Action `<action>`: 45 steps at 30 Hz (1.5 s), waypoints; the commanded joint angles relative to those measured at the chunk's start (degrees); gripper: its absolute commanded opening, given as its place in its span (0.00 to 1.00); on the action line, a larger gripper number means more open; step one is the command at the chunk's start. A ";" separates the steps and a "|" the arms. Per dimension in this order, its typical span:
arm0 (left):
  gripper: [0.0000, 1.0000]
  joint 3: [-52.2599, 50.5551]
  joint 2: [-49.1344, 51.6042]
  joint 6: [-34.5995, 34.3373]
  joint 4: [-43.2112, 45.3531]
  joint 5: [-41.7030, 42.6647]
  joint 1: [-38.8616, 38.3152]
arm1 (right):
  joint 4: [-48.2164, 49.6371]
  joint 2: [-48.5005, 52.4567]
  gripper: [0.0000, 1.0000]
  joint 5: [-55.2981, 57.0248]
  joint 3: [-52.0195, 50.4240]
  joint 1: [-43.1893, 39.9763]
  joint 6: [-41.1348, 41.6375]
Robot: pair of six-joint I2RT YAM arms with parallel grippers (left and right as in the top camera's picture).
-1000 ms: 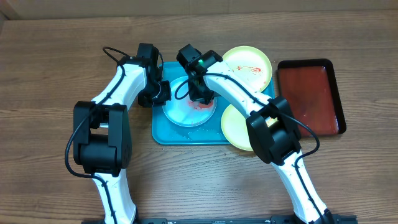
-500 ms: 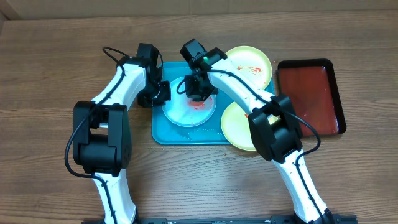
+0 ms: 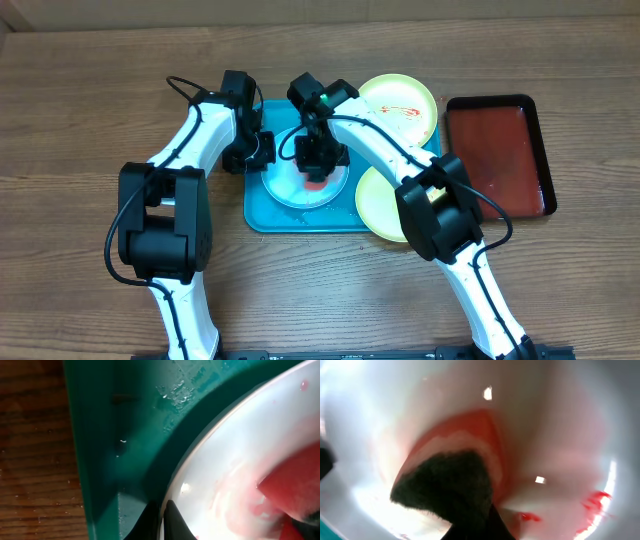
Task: Clean dirty plates on tray and stack at the side
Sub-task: 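Scrub the white plate surface with the sponge in right gripper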
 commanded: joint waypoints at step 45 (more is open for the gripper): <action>0.04 -0.83 0.81 0.00 0.02 -1.33 -0.20 | 0.33 1.18 0.04 20.96 -0.24 -5.31 -9.07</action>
